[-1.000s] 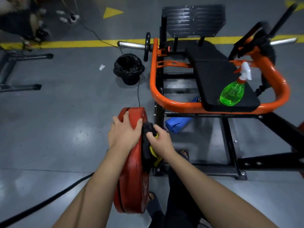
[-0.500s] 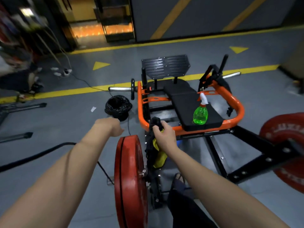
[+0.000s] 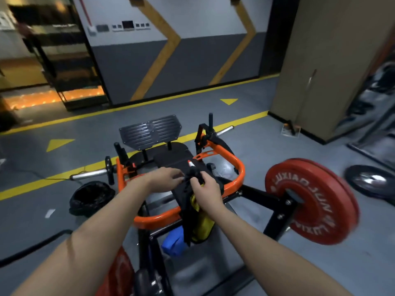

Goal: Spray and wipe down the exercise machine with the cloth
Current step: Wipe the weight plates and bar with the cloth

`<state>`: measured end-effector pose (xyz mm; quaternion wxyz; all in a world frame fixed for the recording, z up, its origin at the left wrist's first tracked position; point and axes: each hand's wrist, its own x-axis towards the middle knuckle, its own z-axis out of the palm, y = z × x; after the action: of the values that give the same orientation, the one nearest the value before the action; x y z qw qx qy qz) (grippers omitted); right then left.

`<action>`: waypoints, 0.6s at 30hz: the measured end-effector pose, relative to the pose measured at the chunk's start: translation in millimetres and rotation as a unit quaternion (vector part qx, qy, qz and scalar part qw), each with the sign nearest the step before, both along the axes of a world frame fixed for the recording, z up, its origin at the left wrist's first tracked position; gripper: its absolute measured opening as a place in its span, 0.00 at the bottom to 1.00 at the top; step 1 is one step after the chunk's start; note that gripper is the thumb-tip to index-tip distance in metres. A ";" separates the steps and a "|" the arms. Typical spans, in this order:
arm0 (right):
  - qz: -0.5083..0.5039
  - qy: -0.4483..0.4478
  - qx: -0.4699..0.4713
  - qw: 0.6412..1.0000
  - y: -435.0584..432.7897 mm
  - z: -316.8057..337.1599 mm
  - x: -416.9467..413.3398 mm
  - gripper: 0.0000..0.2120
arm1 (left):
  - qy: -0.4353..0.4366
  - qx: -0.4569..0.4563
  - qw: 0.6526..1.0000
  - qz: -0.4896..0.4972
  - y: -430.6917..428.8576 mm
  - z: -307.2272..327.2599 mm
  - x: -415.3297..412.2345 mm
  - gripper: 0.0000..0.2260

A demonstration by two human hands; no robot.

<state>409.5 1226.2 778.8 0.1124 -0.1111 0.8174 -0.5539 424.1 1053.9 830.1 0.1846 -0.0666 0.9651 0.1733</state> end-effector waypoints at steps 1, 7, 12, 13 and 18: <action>-0.004 -0.008 -0.003 1.000 4.8 -5.8 -11.8 0.08 | 0.008 0.057 0.998 0.016 8.4 -5.9 -7.5 0.15; 0.033 -0.101 -0.058 0.993 11.7 -37.4 -76.2 0.07 | 0.028 0.395 0.898 0.192 49.2 -45.2 -38.9 0.07; 0.058 -0.238 -0.085 0.966 -5.9 -81.8 -127.8 0.21 | 0.085 0.389 0.878 0.265 33.2 -105.7 -66.2 0.30; 0.077 -0.235 -0.054 0.968 -8.8 -89.6 -138.4 0.19 | 0.088 0.385 0.874 0.282 29.2 -116.8 -71.6 0.28; 0.019 -0.071 0.090 0.993 -25.3 -117.7 -187.0 0.14 | 0.138 0.371 0.824 0.404 20.0 -153.5 -86.2 0.21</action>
<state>222.5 1200.8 661.1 0.1902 -0.0760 0.8517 -0.4824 337.9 1073.9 676.6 -0.0266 -0.3527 0.7297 0.5851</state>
